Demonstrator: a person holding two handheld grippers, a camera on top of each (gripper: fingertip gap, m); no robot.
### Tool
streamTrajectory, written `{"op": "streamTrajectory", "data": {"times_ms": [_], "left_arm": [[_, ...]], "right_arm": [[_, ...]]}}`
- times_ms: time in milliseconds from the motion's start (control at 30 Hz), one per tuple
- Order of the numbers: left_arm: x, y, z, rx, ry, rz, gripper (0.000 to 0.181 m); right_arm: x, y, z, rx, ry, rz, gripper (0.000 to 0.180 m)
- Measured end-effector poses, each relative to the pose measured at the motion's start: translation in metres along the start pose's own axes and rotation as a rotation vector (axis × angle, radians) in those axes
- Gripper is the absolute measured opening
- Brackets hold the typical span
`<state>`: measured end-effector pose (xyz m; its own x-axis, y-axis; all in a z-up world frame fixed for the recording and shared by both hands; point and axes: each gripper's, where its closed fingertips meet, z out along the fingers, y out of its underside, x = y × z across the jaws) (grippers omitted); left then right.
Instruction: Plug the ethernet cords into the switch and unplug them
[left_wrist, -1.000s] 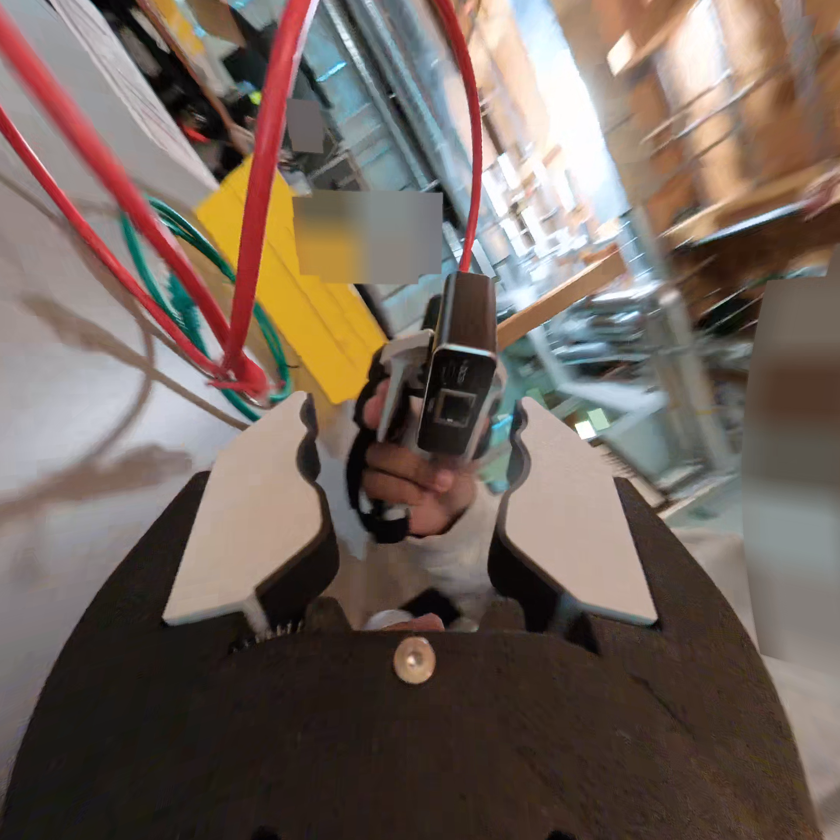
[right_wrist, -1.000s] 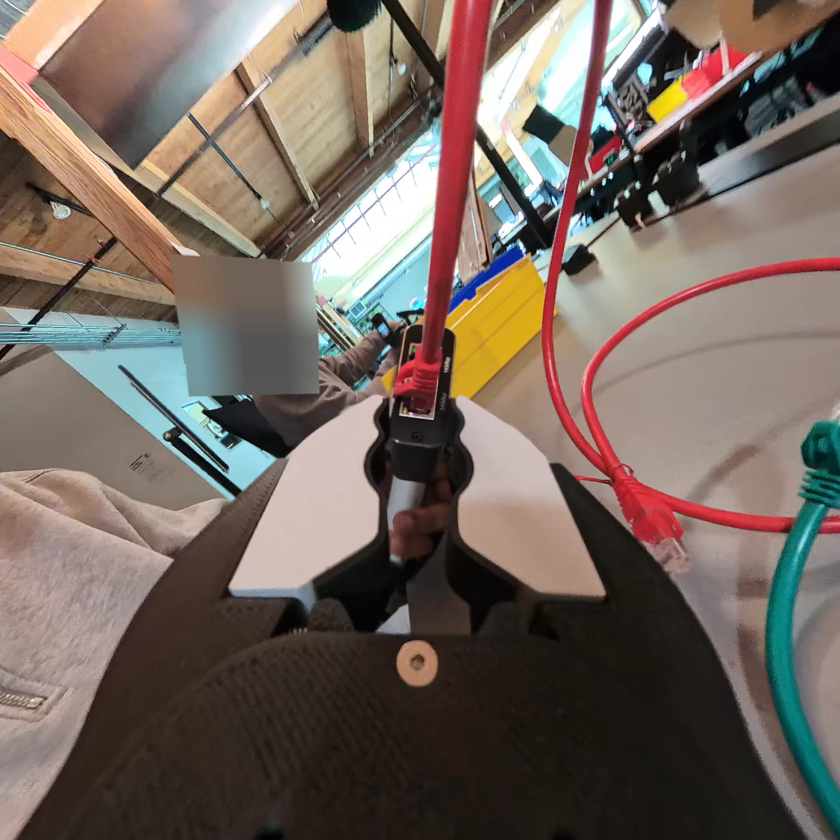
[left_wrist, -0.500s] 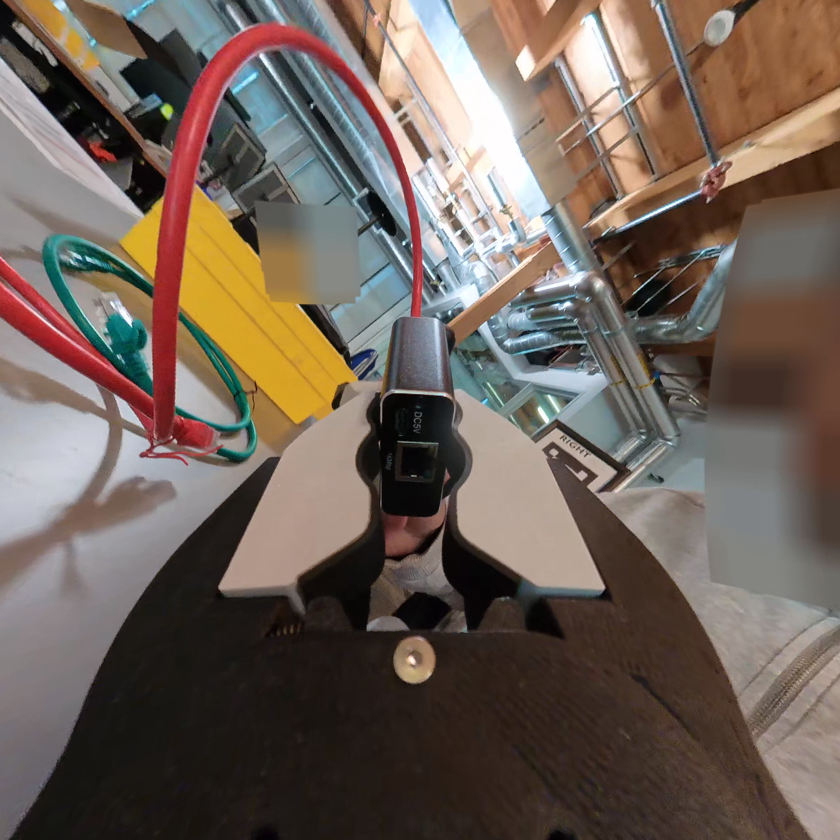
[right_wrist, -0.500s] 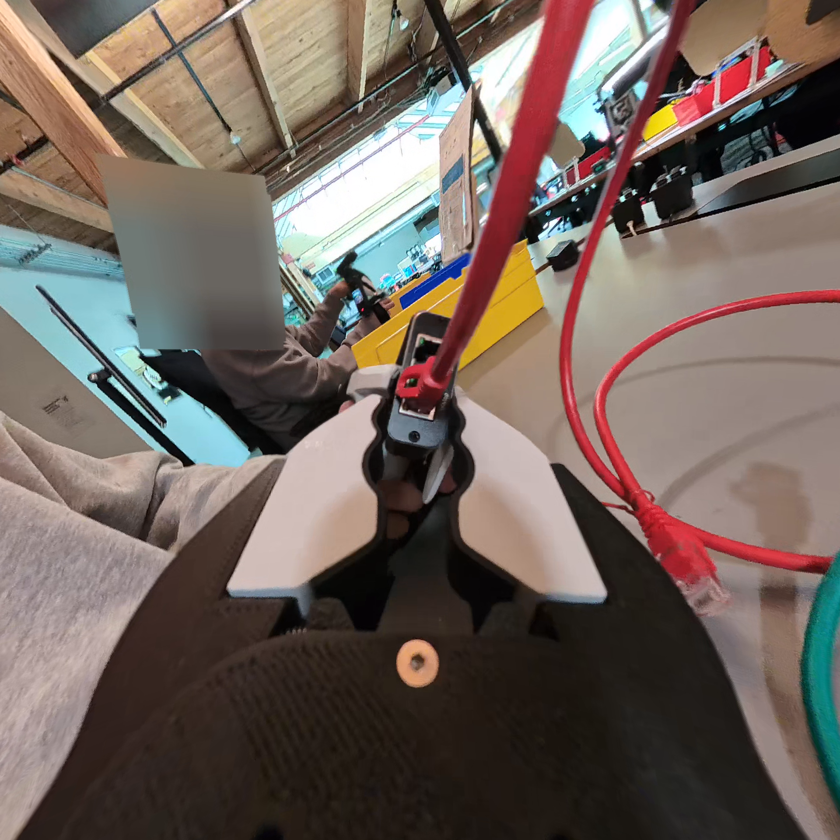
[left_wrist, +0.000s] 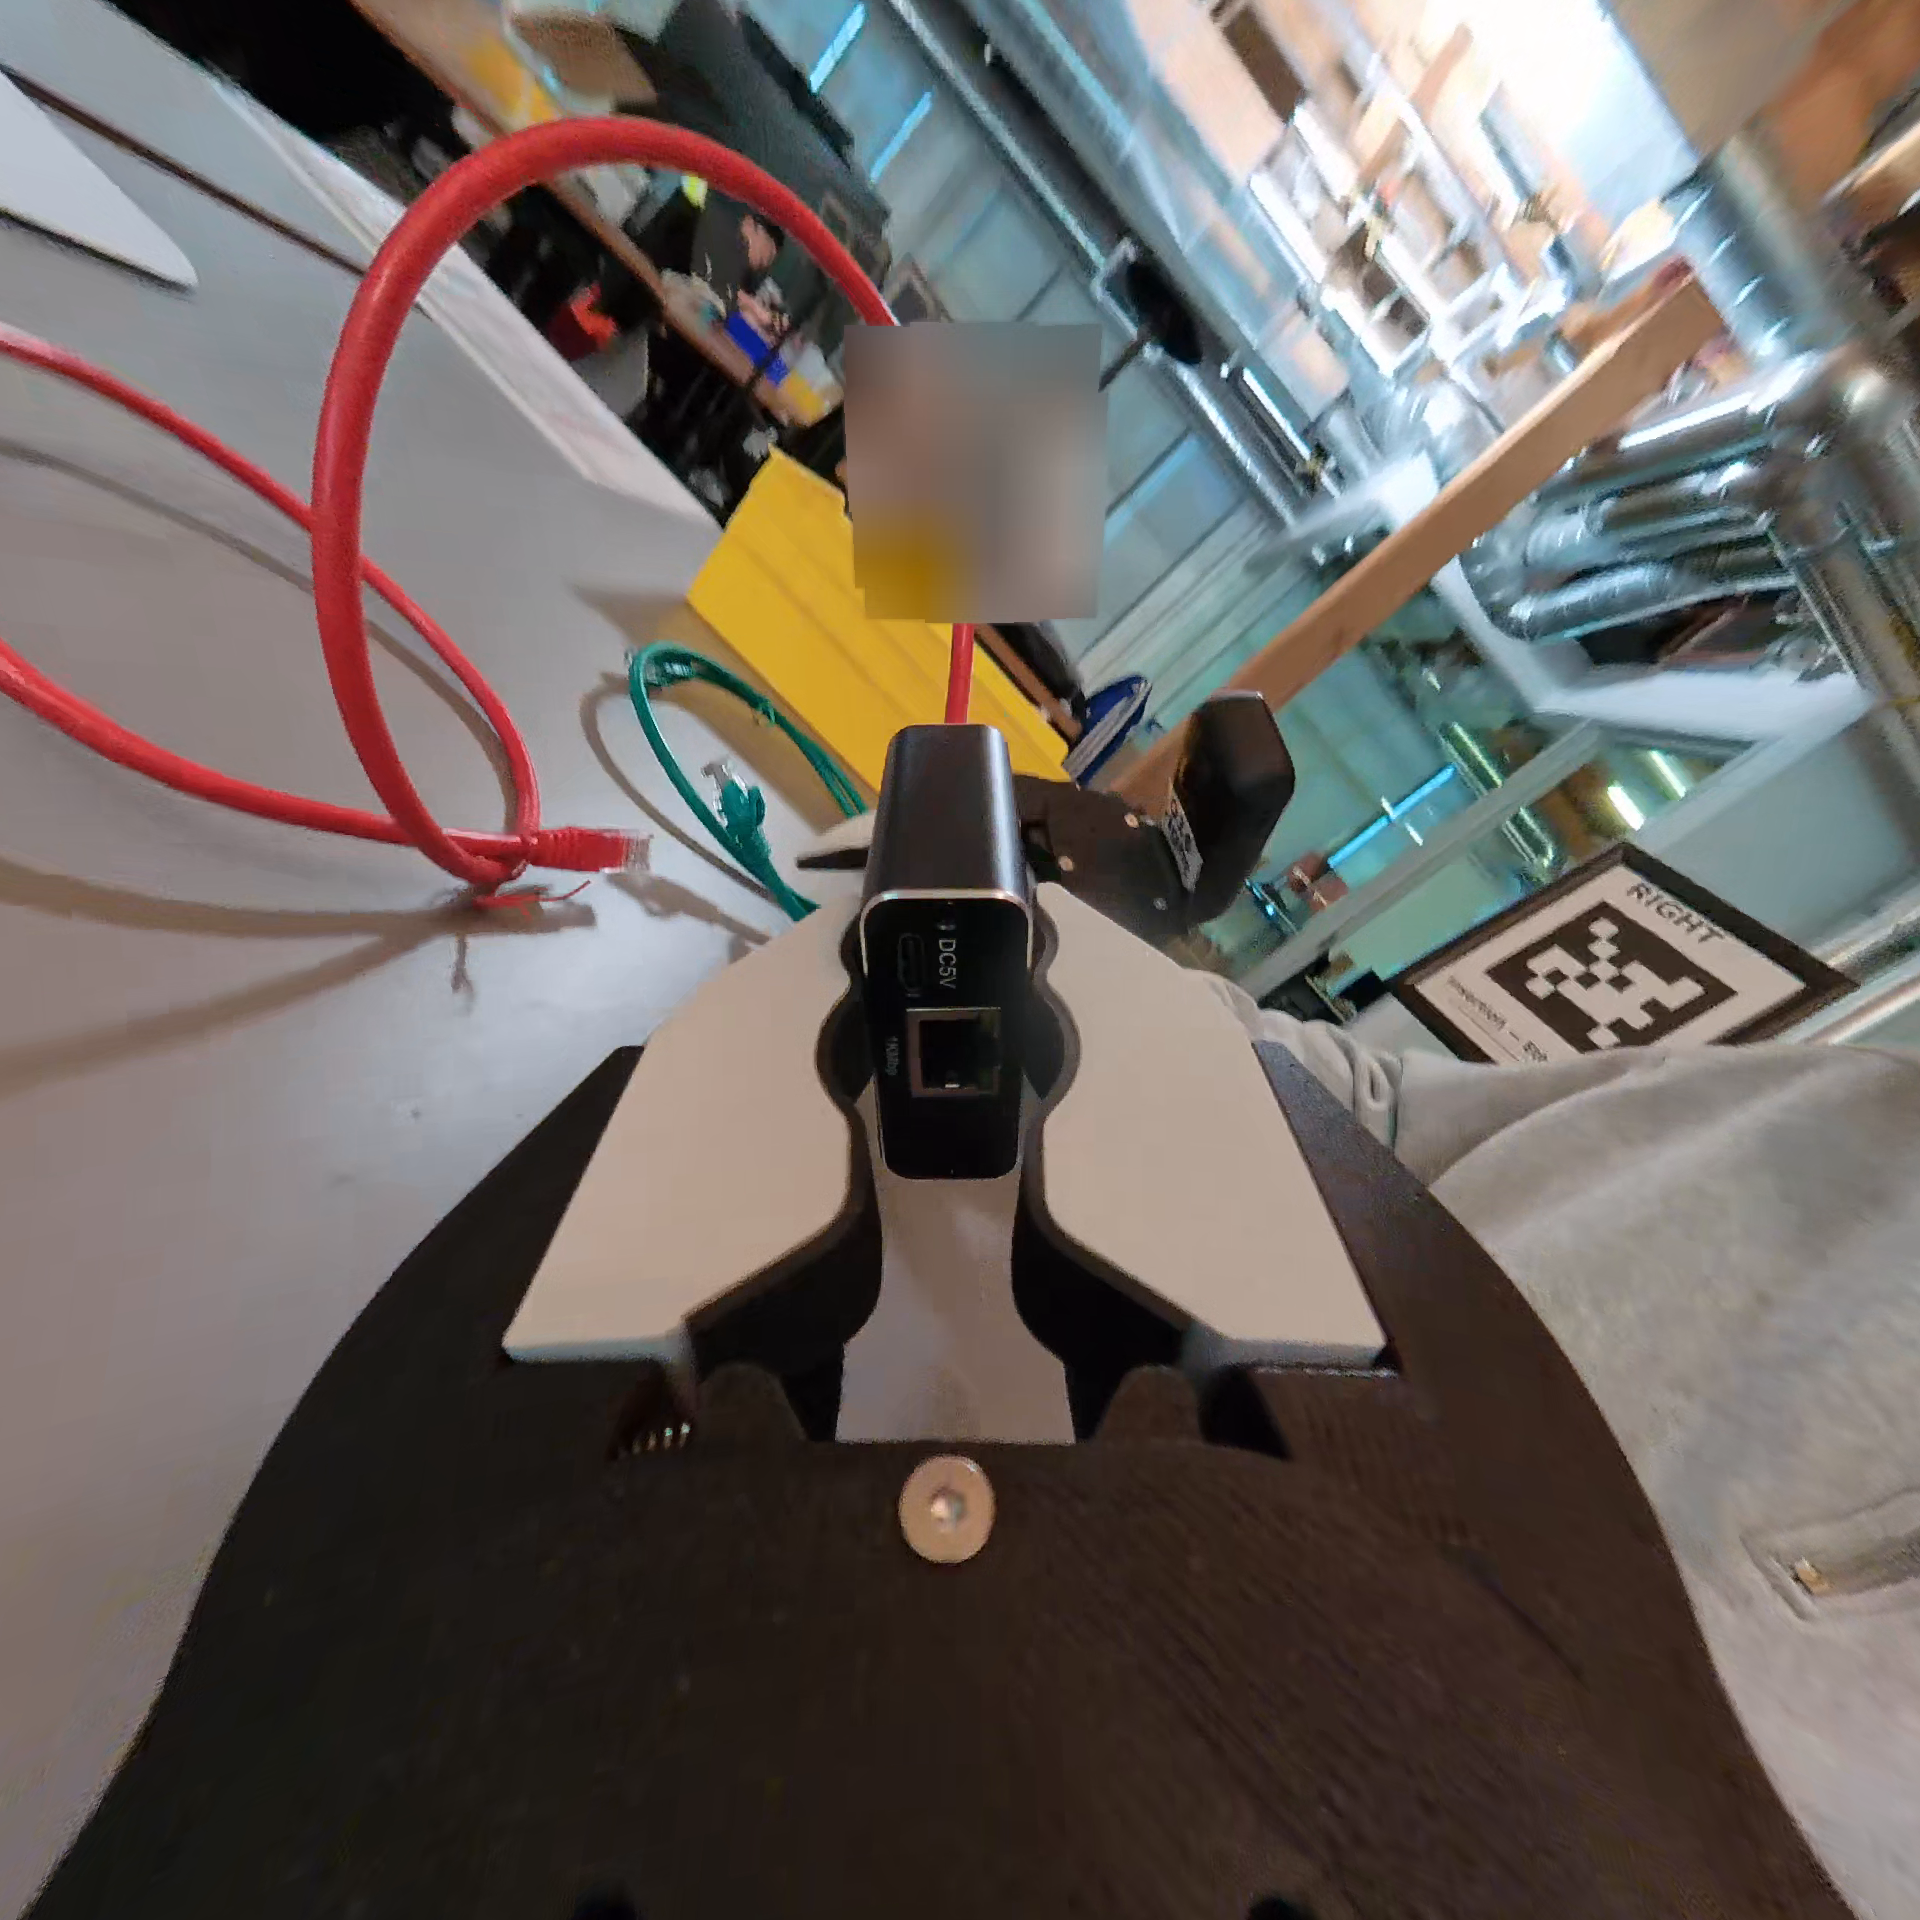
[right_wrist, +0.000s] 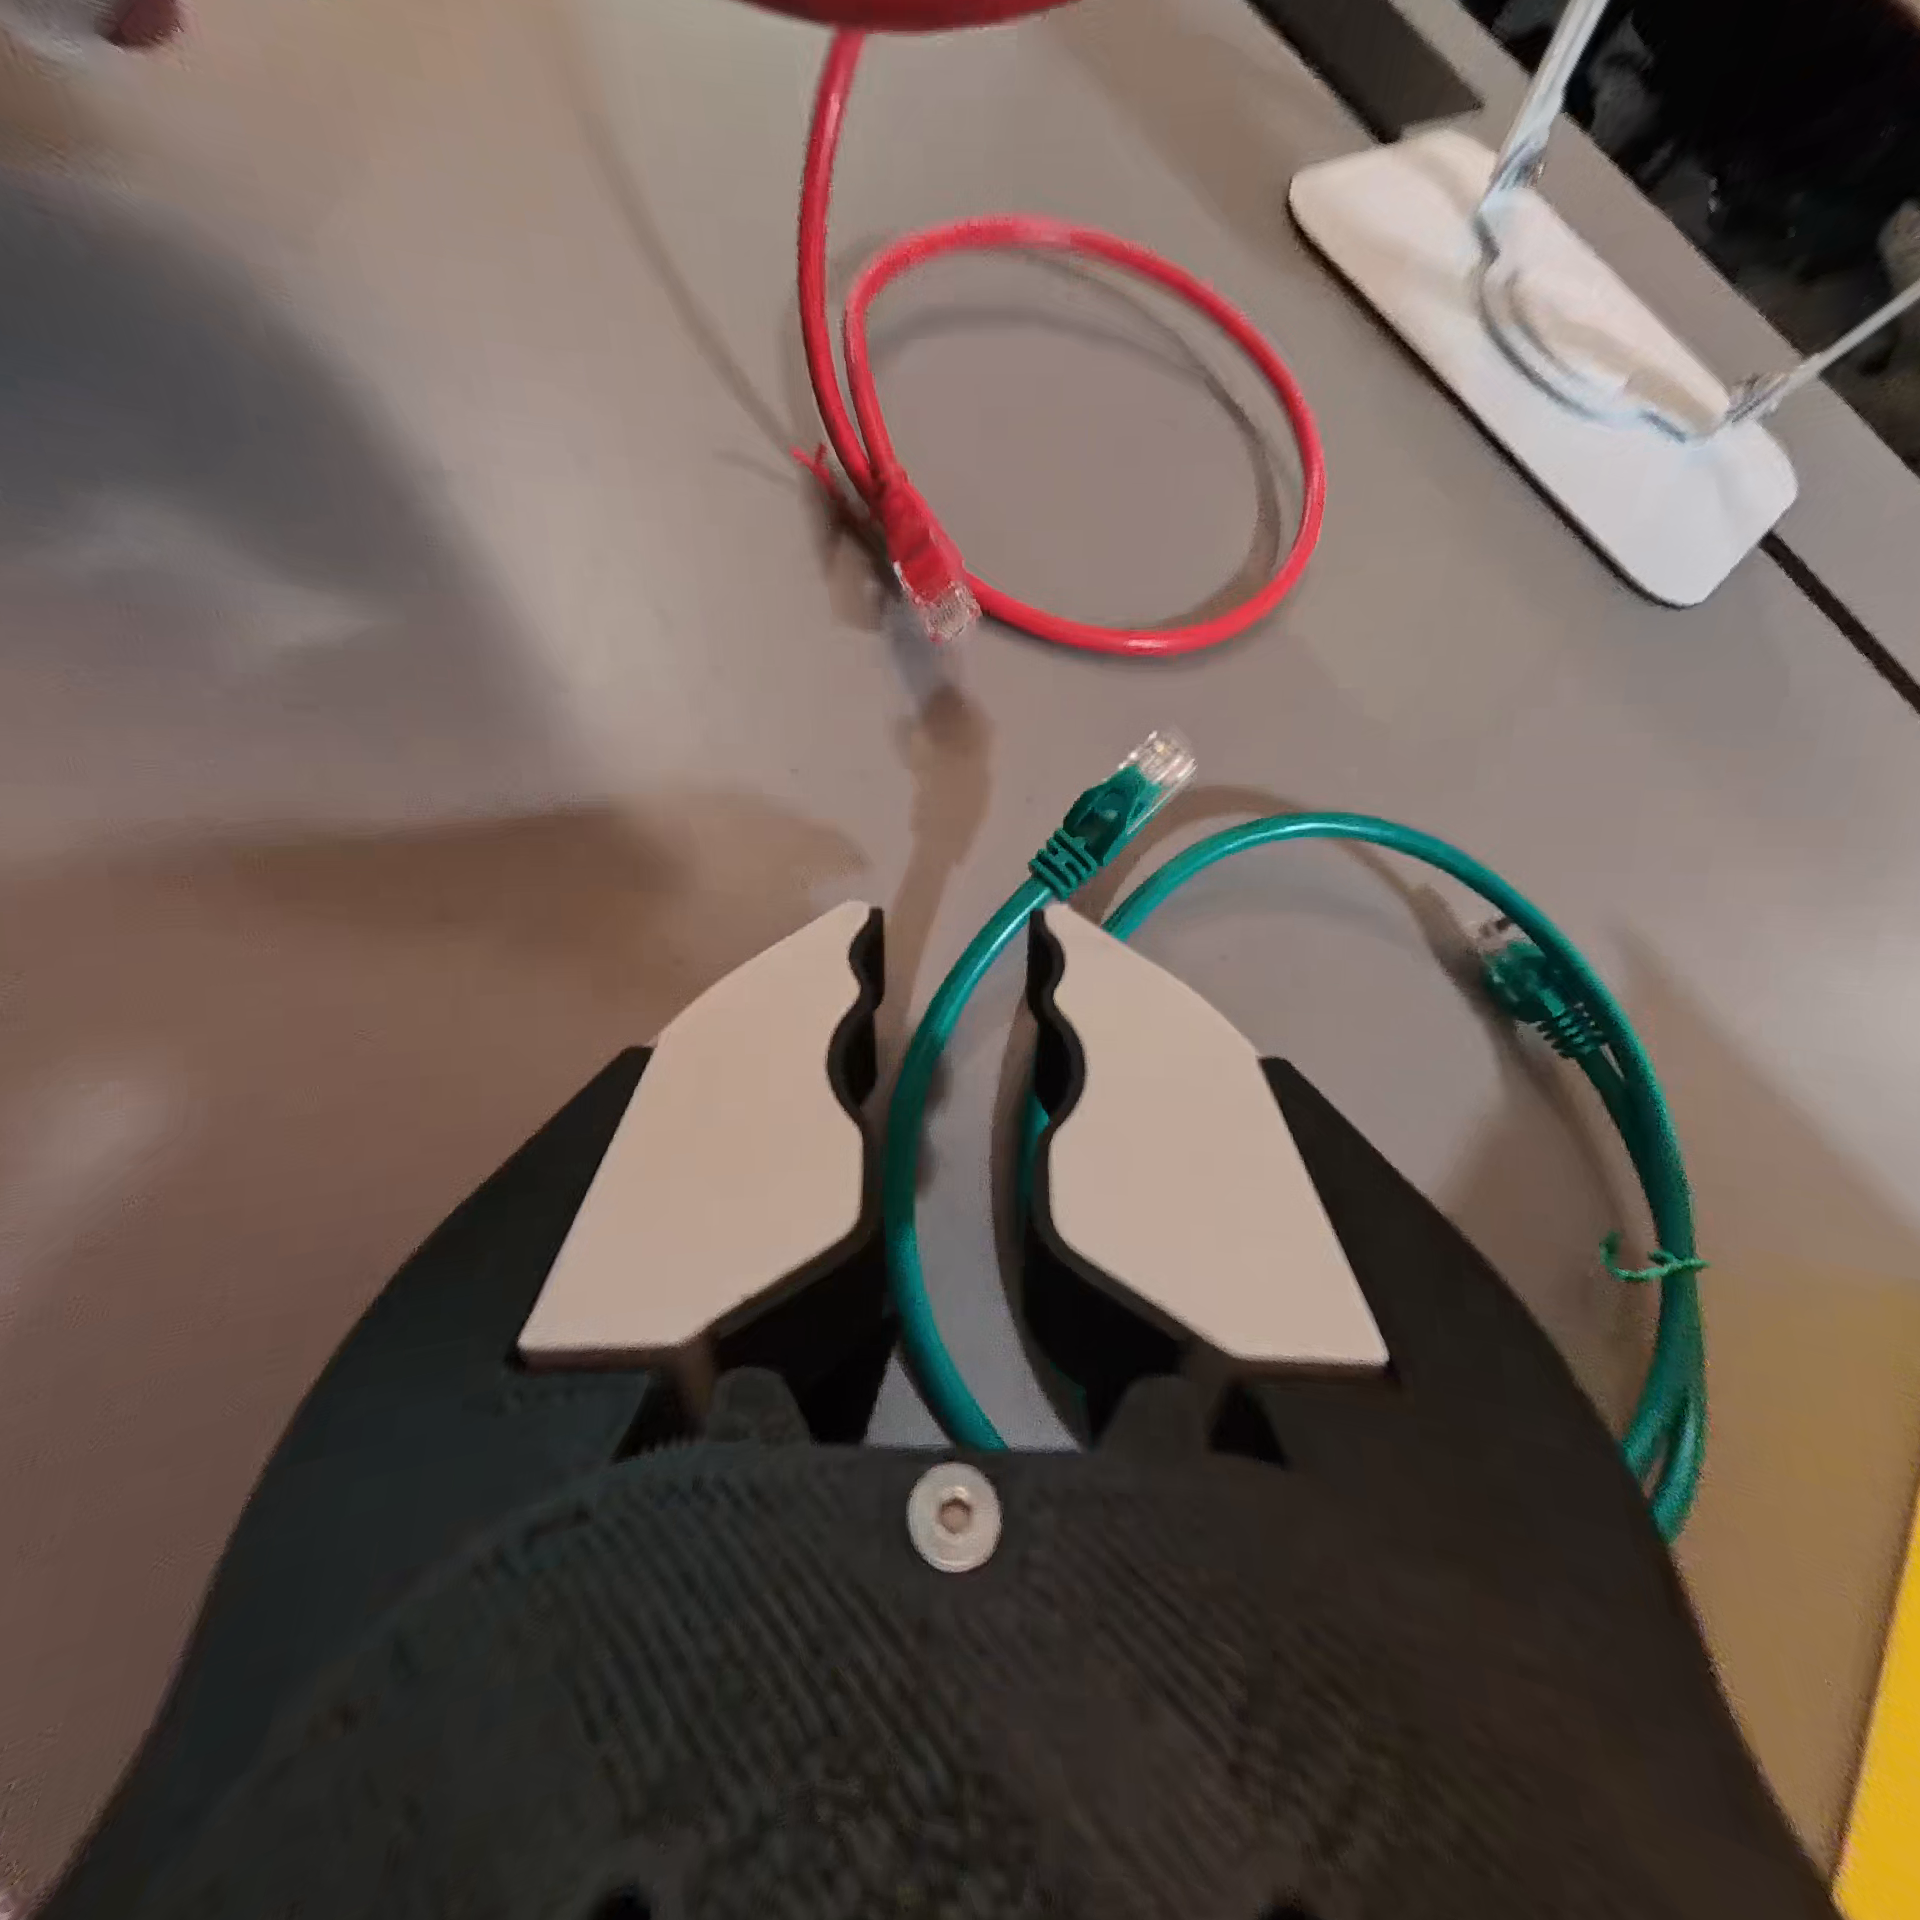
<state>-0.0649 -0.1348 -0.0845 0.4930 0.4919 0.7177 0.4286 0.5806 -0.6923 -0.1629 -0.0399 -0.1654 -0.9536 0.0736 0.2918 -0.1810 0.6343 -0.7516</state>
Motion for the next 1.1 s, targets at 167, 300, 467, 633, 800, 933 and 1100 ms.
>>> {"op": "streamTrajectory", "data": {"times_ms": [167,300,467,633,800,933,1100], "left_arm": [[0.001,0.011,0.004,-0.057,0.064,-0.065,0.026],[0.002,0.019,0.009,-0.095,0.083,-0.086,0.026],[0.001,0.047,0.01,-0.287,0.099,-0.161,0.026],[0.004,0.078,0.009,-0.477,0.135,-0.253,0.027],[0.012,0.092,0.006,-0.563,0.198,-0.381,0.026],[0.018,0.1,0.005,-0.618,0.222,-0.392,0.027],[0.015,0.098,0.005,-0.606,0.209,-0.397,0.027]], "right_arm": [[0.01,0.005,0.014,-0.039,0.052,0.008,0.024],[0.004,0.007,0.014,-0.053,-0.019,0.045,0.01],[-0.017,0.0,0.005,0.048,-0.14,-0.157,0.009],[-0.062,-0.007,-0.028,0.17,-0.384,-0.391,0.008],[-0.086,-0.005,-0.047,0.154,-0.486,-0.464,0.006],[-0.104,0.001,-0.045,0.097,-0.556,-0.477,0.007],[-0.1,0.005,-0.036,0.087,-0.511,-0.468,0.007]]}}
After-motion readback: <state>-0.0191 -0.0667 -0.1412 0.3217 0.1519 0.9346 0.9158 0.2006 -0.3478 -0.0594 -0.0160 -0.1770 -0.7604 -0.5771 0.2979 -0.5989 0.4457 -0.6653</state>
